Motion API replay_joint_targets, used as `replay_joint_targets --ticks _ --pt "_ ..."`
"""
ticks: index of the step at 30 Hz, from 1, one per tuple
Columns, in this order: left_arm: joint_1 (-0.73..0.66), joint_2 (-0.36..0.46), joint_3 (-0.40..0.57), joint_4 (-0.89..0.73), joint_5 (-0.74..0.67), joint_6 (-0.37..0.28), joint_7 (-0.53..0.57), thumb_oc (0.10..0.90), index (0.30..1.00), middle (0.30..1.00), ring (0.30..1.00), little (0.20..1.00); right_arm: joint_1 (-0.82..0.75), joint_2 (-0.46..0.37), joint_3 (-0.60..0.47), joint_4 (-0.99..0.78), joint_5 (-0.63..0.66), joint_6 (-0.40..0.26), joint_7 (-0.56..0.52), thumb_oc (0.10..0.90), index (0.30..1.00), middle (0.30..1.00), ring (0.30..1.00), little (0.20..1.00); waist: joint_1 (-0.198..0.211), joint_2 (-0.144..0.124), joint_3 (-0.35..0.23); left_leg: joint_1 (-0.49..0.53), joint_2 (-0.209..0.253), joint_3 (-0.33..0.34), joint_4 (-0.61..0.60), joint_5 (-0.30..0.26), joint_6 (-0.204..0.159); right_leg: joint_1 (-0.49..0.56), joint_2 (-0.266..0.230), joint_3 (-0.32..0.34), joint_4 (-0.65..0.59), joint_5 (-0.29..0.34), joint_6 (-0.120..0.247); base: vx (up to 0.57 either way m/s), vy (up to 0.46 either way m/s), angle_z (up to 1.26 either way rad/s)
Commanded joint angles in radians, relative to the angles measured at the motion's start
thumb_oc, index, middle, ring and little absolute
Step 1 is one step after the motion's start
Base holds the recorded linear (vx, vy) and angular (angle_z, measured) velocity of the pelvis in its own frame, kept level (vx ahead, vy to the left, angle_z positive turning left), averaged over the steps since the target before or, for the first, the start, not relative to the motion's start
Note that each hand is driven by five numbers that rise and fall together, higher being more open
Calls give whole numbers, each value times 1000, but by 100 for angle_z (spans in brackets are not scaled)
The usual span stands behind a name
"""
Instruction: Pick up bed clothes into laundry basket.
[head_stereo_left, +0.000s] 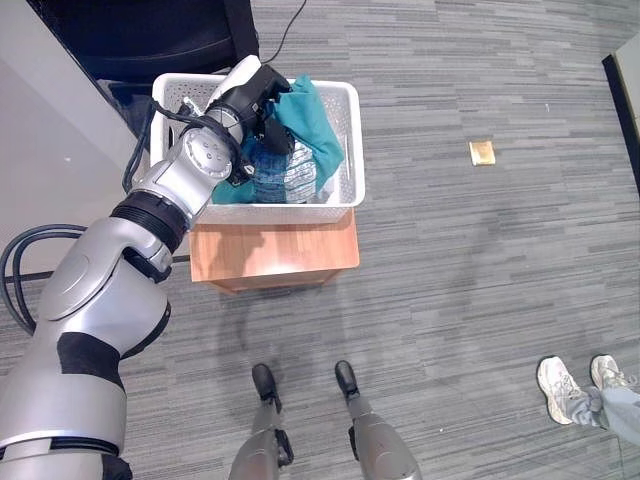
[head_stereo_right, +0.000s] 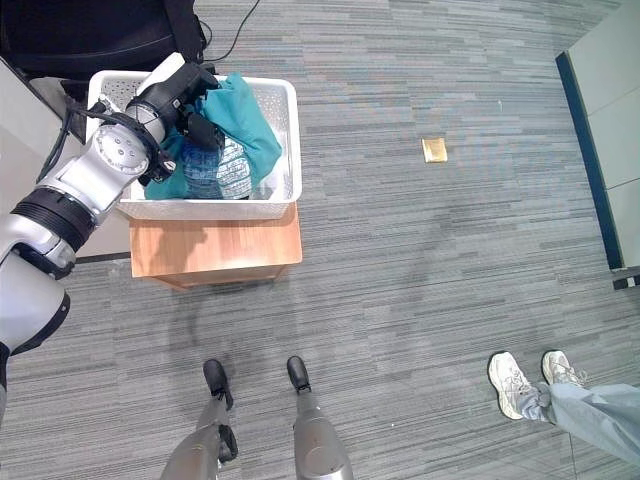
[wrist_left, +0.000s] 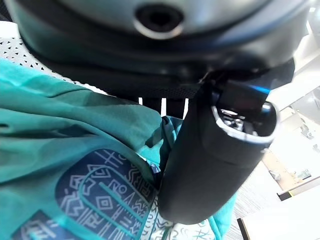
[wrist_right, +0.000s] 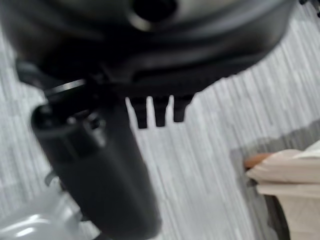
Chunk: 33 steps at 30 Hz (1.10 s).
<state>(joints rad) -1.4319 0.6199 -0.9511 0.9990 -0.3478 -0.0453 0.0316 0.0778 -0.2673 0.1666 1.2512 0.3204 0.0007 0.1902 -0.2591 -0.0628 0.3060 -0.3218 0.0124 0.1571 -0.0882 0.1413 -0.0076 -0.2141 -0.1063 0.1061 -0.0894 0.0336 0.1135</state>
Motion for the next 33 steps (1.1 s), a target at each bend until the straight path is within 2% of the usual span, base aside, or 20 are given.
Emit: replay_joint_targets --ticks 1,10,11,15,19,21,23,27,30,32,33 --pt "-298 -17 36 13 26 -121 56 800 900 900 900 900 71 -143 -3 56 11 28 -21 800 900 900 900 900 26 76 1 86 34 0 1 -81 -68 5 20 -36 2 7 58 -6 -7 3" --pt "-339 -32 29 14 20 -127 76 800 900 900 900 900 65 -159 0 58 9 29 -25 800 900 900 900 900 30 89 -12 98 33 -8 1 -83 -69 21 19 -43 2 3 57 -11 -3 5" --pt "-337 -43 46 18 21 -122 86 800 900 900 900 900 81 -185 -18 62 5 24 -7 800 900 900 900 900 26 88 -18 102 34 -8 1 -83 -69 24 19 -45 2 2 57 -32 9 0" --pt "-350 -51 29 69 38 -120 68 800 900 900 900 900 113 -178 -1 89 -51 24 -24 800 900 900 900 900 13 84 -34 123 39 5 1 -87 -72 38 23 -33 2 1 57 0 0 -1" --pt "-355 -39 31 54 27 -126 67 800 900 900 900 900 105 -180 -6 100 -64 27 -33 800 900 900 900 900 14 91 -47 139 39 6 1 -90 -72 53 20 -34 2 -3 58 2 -1 -2" --pt "-352 -39 54 34 -22 -133 62 800 900 900 900 900 107 -176 -6 101 -76 35 -28 800 900 900 900 900 15 103 -75 166 37 0 1 -94 -73 89 13 -50 2 -14 58 36 -39 0" --pt "-251 -45 98 -23 -64 -135 23 800 900 900 900 900 87 -175 -12 97 -93 39 -39 800 900 900 900 900 18 115 -105 202 33 -11 1 -99 -75 133 6 -67 2 -22 56 40 -48 5" --pt "-38 -30 116 -236 -89 -127 -75 800 900 900 900 900 61 -164 -43 95 -103 48 -36 800 900 900 900 900 42 138 -143 250 21 -39 1 -102 -72 206 -5 -105 2 -37 48 3 -32 28" --pt "201 -14 189 -471 -186 -110 -133 800 900 900 900 900 36 -156 -71 87 -98 47 -46 800 900 900 900 900 77 141 -163 272 15 -71 1 -96 -71 245 -5 -138 2 -48 41 -60 -40 16" --pt "317 55 189 -673 -187 -110 -183 800 900 900 900 900 25 -158 -87 80 -97 44 -47 800 900 900 900 900 108 137 -179 285 14 -91 1 -93 -69 268 -5 -161 2 -54 36 -58 -41 31" --pt "321 58 191 -677 -187 -108 -183 800 900 900 900 900 25 -159 -85 80 -97 44 -47 800 900 900 900 900 106 137 -179 285 13 -91 1 -94 -69 269 -5 -162 2 -54 36 -24 -43 40"
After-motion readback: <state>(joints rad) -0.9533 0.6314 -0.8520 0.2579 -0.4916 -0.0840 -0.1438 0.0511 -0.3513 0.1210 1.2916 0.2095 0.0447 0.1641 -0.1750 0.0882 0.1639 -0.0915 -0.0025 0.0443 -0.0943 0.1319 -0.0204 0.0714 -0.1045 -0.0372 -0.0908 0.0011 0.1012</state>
